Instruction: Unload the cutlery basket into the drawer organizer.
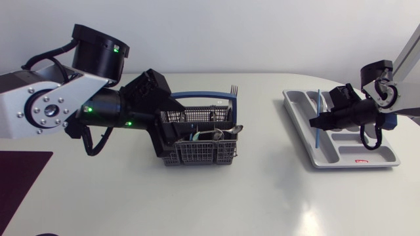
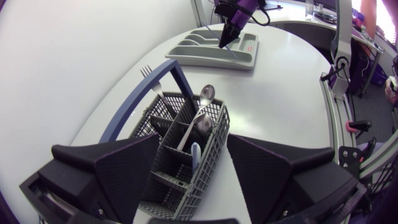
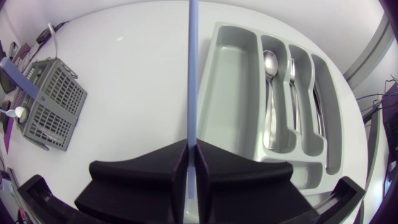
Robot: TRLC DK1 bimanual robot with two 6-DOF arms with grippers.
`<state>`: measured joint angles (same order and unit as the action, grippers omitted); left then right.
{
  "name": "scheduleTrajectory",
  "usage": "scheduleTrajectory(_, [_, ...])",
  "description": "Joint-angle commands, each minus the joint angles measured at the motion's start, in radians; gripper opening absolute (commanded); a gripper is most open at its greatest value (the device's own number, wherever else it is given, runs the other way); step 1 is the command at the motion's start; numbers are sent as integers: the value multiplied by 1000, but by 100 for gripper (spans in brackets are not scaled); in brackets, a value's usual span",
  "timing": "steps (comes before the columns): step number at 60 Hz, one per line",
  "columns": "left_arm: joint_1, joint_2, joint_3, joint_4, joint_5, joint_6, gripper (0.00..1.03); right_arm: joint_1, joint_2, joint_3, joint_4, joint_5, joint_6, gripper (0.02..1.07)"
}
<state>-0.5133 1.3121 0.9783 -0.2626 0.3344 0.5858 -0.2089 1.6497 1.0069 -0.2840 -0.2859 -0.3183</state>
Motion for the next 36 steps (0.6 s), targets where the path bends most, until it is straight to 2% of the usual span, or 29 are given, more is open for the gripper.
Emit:
scheduleTrajectory(1, [-8, 24, -30, 6, -6, 46, 77, -18, 51, 39, 12, 19, 7, 8])
scheduleTrajectory(11, [-13, 47, -49, 10, -11, 83, 77, -23, 153, 84, 17, 71, 24, 8])
scheduleTrajectory(24, [-57, 62, -81, 51, -55, 115, 77, -23, 233, 125, 17, 100, 47, 11])
scheduleTrajectory(26, [-59, 62, -86, 60, -60, 115, 77, -21, 234, 125, 19, 106, 48, 15])
scheduleTrajectory(32, [-54, 61, -98, 95, -75, 117, 77, -18, 225, 113, 29, 114, 50, 45])
scheduleTrajectory(36, [-50, 59, -104, 109, -81, 115, 77, -17, 206, 94, 45, 116, 50, 57])
